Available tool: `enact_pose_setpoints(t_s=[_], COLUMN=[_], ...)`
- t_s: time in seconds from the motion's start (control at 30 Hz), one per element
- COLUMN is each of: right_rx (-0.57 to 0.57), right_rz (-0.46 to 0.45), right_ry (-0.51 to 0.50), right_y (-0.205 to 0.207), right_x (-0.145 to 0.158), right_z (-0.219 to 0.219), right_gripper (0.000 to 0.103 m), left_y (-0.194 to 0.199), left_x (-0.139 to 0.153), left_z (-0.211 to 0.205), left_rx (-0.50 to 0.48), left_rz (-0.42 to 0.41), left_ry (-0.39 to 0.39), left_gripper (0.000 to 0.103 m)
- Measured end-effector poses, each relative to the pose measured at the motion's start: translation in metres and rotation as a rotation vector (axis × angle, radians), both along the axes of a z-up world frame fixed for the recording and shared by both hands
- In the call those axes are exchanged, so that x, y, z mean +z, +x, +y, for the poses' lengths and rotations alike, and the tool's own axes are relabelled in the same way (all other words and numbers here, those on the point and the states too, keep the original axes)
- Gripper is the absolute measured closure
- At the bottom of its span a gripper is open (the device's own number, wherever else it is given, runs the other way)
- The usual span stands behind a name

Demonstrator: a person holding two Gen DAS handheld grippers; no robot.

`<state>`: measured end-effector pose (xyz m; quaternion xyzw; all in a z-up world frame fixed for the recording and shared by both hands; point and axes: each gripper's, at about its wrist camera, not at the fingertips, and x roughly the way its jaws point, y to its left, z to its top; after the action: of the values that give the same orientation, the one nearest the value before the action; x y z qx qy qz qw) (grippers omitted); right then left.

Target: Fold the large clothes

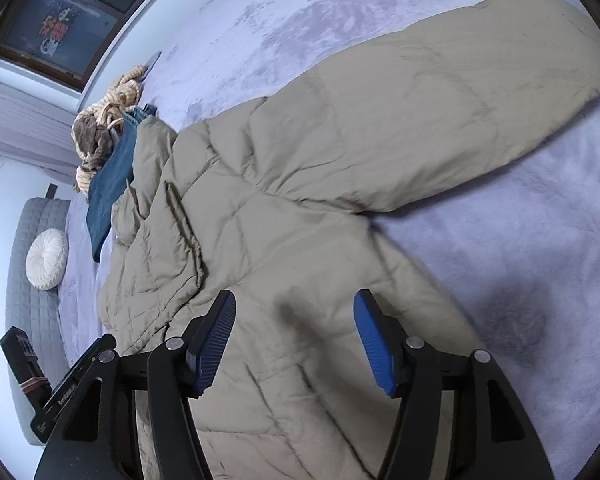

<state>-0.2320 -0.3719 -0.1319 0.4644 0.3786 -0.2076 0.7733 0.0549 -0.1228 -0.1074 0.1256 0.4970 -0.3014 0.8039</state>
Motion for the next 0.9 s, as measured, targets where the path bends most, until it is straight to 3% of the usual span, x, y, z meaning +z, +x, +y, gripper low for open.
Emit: enact_pose_setpoints(t_s=[0.27, 0.47, 0.5, 0.6, 0.9], right_rx=[-0.205, -0.358, -0.373, -0.416, -0.498], right_rz=[-0.021, -0.13, -0.149, -0.221, -0.344], right_ry=[0.04, 0.127, 0.13, 0.136, 0.264], right_y=[-0.074, -0.117, -0.12, -0.128, -0.129], right_x=[-0.014, -0.029, -0.029, -0.029, -0.04], right_z=[-0.08, -0.134, -0.14, -0.158, -0.214], right_gripper=[0.019, 0.014, 0.014, 0.0, 0.0], left_y=[-0.029, -0.043, -0.046, -0.052, -0.056], left_x=[-0.009, -0.016, -0.015, -0.014, -0.012], left_z=[-0.065, -0.099, -0.103, -0.113, -0.134], left_rx=[-0.06, -0.082, -0.087, -0.088, -0.073], left_rz=[0.056, 0.072, 0.067, 0.057, 0.063], left_ry=[0.03, 0.053, 0.057, 0.072, 0.072], left_gripper=[0.0, 0.0, 0.0, 0.0, 0.0])
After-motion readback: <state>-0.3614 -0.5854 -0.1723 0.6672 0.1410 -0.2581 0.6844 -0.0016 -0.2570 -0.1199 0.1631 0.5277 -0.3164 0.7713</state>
